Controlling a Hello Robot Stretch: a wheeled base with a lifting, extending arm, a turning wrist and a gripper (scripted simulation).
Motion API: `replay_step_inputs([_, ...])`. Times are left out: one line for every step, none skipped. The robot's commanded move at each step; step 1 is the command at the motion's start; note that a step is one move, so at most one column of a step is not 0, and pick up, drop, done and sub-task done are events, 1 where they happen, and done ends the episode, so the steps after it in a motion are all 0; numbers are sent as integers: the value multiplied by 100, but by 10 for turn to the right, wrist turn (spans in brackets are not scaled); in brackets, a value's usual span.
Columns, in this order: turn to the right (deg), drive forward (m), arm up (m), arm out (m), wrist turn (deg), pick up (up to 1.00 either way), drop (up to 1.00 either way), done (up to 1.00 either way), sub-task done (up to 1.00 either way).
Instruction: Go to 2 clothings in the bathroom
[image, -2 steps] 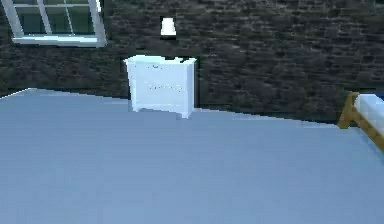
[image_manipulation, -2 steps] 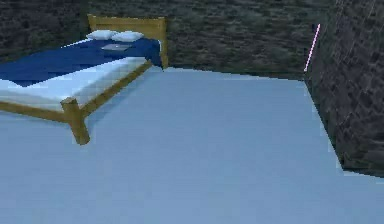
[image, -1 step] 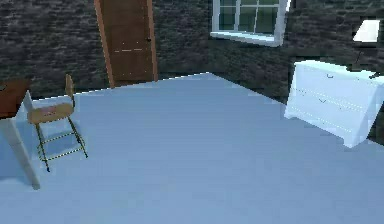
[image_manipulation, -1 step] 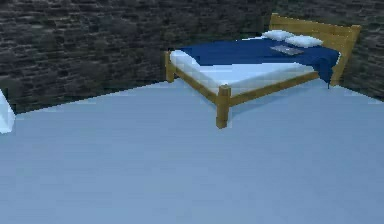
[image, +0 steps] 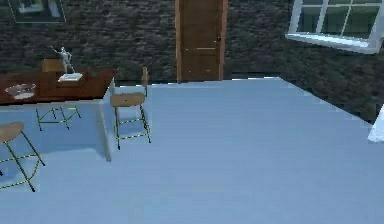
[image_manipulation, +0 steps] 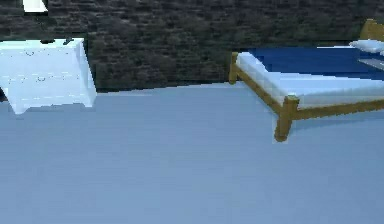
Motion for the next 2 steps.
replay_step_inputs([0, 100, 0, 0, 0, 0, 0, 0, 0])
replay_step_inputs([0, 100, 0, 0, 0, 0, 0, 0, 0])
